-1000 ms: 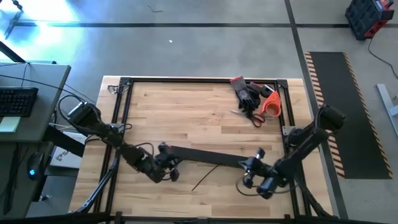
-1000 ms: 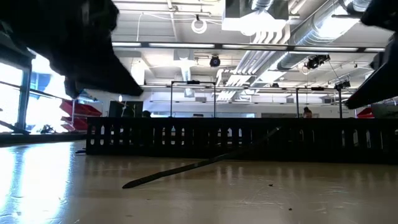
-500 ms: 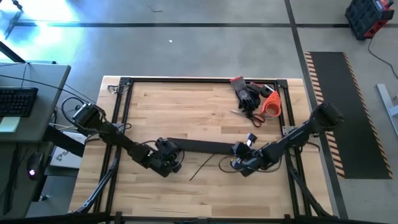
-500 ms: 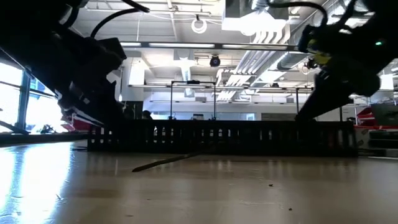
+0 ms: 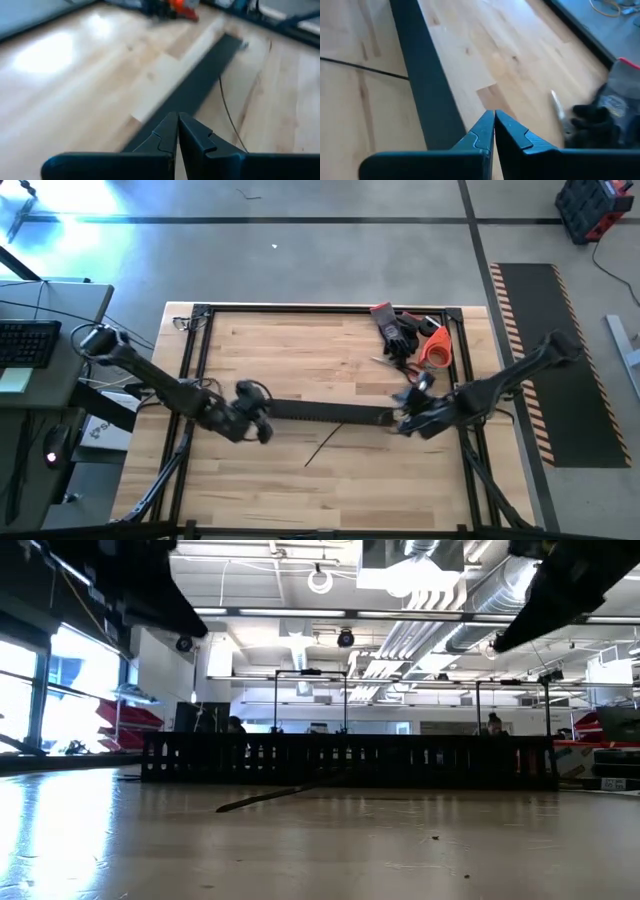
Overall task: Ziptie cables
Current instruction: Return to Home Position
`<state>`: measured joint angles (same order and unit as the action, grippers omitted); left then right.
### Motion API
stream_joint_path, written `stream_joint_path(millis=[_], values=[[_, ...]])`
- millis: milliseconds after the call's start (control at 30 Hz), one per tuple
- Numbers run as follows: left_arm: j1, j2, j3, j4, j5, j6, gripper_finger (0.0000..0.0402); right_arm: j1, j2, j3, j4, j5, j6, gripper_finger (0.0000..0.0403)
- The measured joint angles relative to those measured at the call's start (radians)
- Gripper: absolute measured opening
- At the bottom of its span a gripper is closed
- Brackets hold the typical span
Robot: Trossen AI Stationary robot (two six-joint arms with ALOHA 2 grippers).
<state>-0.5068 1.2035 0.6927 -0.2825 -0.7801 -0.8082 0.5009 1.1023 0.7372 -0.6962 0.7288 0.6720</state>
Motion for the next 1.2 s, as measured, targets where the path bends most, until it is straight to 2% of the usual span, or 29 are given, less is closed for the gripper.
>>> stream_joint_path(millis=[100,200,367,467,633,833,967,1100,1200], values=[[0.025,-0.14,-0.009,-0.091,-0.016,0.043,0.0,0.01,-0.158,-0.003,-0.101,0.0,0.004,0.0],[0.067,-0.279,-0.075,-0.113,-0.007,0.092,0.0,0.013,-0.331,-0.072,-0.088,-0.021,-0.02,0.0],[0.156,-0.499,-0.264,-0.004,0.047,0.184,0.0,-0.004,-0.667,-0.292,0.12,-0.101,-0.111,0.0],[0.236,-0.619,-0.368,0.092,0.117,0.25,0.0,-0.04,-0.853,-0.391,0.248,-0.157,-0.208,0.0],[0.405,-0.784,-0.472,0.225,0.267,0.39,0.0,-0.129,-1.101,-0.49,0.359,-0.241,-0.363,0.0],[0.601,-0.919,-0.509,0.255,0.517,0.481,0.0,-0.257,-1.077,-0.528,0.489,-0.412,-0.427,0.0],[0.655,-0.975,-0.528,0.248,0.687,0.577,0.0,-0.327,-1.086,-0.592,0.569,-0.52,-0.431,0.0],[0.657,-1.01,-0.556,0.237,0.763,0.677,0.0,-0.378,-1.091,-0.708,0.712,-0.605,-0.45,0.0],[0.657,-1.028,-0.607,0.277,0.77,0.671,0.0,-0.411,-1.079,-0.728,0.733,-0.624,-0.47,0.0]])
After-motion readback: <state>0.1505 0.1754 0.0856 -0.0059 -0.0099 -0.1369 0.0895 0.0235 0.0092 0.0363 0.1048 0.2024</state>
